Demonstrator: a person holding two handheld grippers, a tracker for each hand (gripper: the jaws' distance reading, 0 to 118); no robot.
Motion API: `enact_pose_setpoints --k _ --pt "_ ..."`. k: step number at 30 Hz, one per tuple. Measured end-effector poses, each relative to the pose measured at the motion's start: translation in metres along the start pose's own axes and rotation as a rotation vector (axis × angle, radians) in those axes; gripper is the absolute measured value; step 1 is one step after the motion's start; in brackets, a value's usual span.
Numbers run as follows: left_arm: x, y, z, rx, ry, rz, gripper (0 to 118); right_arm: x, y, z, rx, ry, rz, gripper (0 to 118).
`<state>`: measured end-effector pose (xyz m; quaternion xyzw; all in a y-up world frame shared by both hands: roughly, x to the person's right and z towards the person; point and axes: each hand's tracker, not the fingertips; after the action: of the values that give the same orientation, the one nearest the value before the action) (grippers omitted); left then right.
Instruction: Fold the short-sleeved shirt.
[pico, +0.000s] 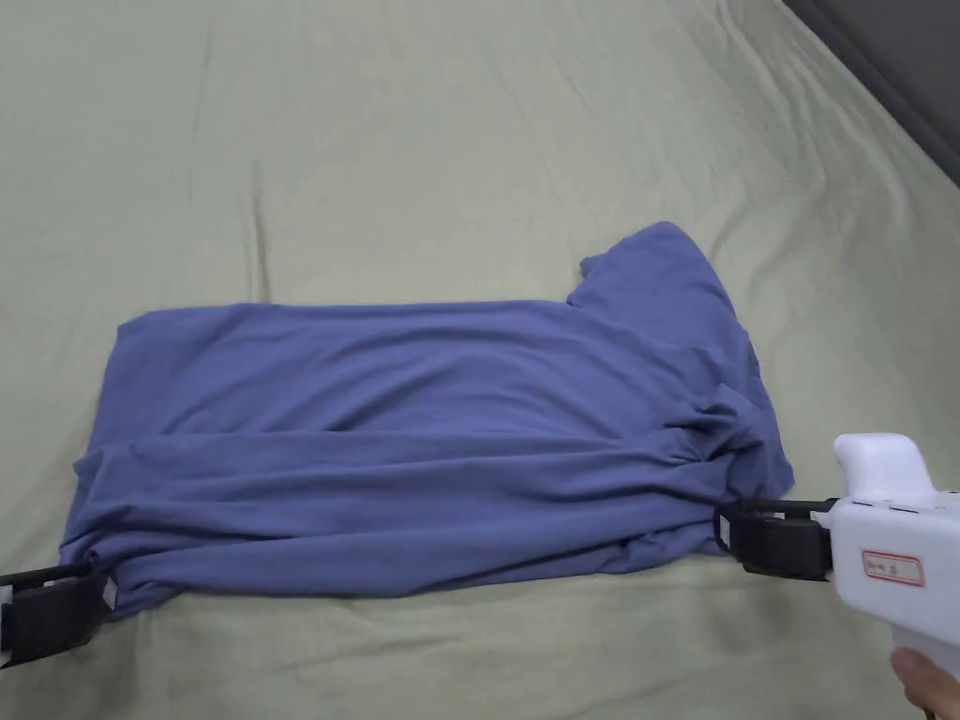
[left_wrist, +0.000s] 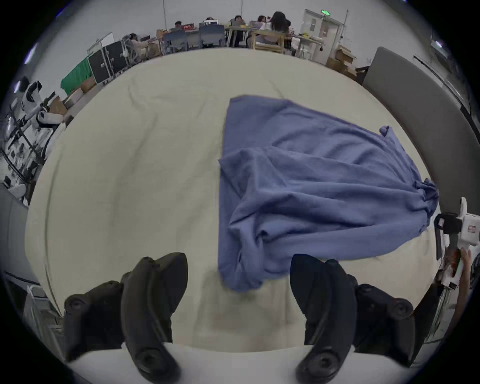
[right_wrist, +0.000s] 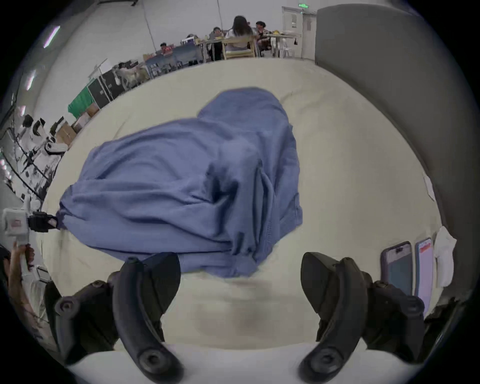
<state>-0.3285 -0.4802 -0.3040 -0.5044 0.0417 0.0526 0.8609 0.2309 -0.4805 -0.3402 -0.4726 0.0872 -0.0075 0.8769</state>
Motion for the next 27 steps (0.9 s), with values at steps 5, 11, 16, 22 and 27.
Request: enact_pose_setpoints --k 5,11,16,22,27 --pt "0.010 -0.013 0.088 0.227 -0.080 -0.008 92 -0.038 -0.002 0.076 0.224 -0.031 0.080 103" --pt "0.036 -0.016 0.165 0.482 0.029 -0.046 0 -0.075 -0.009 0.122 0.465 -0.032 0.118 3" --pt "0.057 0.035 0.151 0.435 -0.019 -0.079 0 -0.081 0.013 0.107 0.421 0.015 0.131 3" --pt "0.037 0.165 0.033 0.236 -0.172 -0.018 105 -0.076 0.047 0.082 0.404 0.084 0.094 3" --pt "0.033 0.234 -0.104 0.037 -0.013 -0.029 105 -0.072 0.064 0.049 0.340 0.086 0.111 3"
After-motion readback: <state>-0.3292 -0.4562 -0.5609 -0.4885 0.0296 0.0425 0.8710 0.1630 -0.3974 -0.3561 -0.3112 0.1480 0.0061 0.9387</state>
